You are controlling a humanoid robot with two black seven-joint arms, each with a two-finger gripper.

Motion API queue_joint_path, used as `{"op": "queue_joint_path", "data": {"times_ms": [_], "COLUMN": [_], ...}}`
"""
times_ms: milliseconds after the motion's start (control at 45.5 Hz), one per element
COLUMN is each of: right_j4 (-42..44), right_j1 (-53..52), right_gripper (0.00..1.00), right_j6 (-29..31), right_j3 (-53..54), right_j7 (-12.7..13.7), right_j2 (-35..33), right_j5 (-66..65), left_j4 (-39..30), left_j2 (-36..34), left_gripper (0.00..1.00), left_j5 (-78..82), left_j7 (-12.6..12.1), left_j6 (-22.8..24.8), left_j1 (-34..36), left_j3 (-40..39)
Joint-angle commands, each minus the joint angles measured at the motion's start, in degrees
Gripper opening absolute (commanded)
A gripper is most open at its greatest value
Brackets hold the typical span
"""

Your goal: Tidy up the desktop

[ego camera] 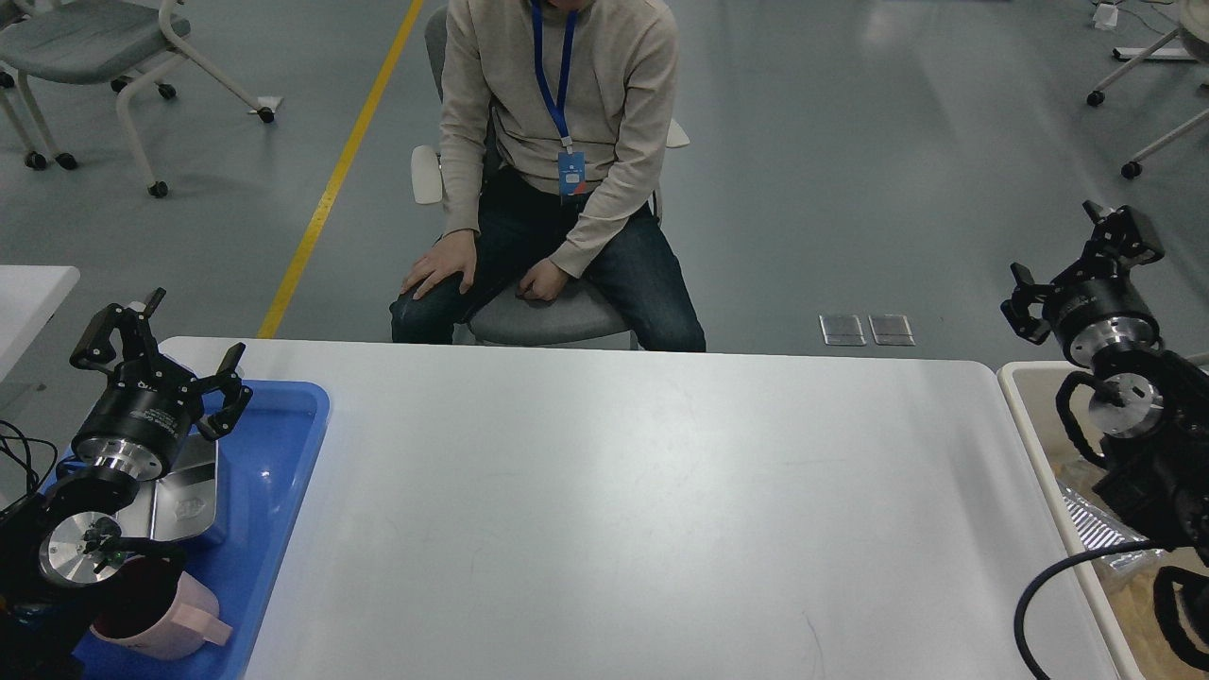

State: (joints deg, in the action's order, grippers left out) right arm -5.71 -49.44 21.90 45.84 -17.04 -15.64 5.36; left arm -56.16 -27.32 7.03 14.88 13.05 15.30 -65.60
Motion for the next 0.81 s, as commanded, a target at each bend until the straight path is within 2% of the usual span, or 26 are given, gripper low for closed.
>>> {"op": "queue_joint_path", "data": {"times_ms": [0, 88, 176, 308, 396, 638, 726, 792], "right_j4": [-4.1, -10.0, -19.9, -35.9, -42.6, -43.6, -43.7, -43.6], "right_j1": [1.4, 3.9, 7.2, 11.5, 13.6, 19.7, 22.0, 23.0], "right_gripper": [1.00, 1.00, 1.00, 1.00, 1.00, 1.00, 1.00, 1.00], "right_j6": [0.2, 0.3, 0.3, -0.6, -2.8, -4.8, -3.7, -0.4], "right_j3": [5.4, 5.5, 5.6, 5.7, 6.6, 13.0, 14.6, 14.6], "right_j7": [-0.7, -4.4, -8.0, -7.9, -7.9, -7.4, -7.1, -6.9], "right_j2": [2.9, 3.7, 3.0, -0.6, -1.6, -1.4, -1.8, -2.6], "right_j5": [-0.1, -0.2, -0.6, -1.1, -1.1, -1.4, -1.5, -1.5], "left_j4": [-0.2, -0.3, -0.3, -0.3, -0.3, -0.2, -0.2, -0.2], "left_j2": [0.4, 0.4, 0.4, 0.3, 0.3, 0.1, 0.0, 0.1], "left_gripper": [0.96, 0.96, 0.96, 0.96, 0.96, 0.96, 0.96, 0.96], "left_j5": [-0.1, -1.1, -2.1, -2.2, -2.2, -2.2, -2.2, -2.3], "left_j7": [0.0, 0.0, 0.0, 0.0, 0.0, 0.0, 0.0, 0.0], "left_j6": [0.0, 0.0, 0.0, 0.0, -0.1, -0.1, 0.0, 0.1], "left_j1": [-0.2, -0.6, -1.1, -1.3, -1.3, -1.4, -1.4, -1.4], "left_j3": [-1.3, -2.0, -2.0, -2.0, -2.0, -2.0, -2.0, -2.2]}}
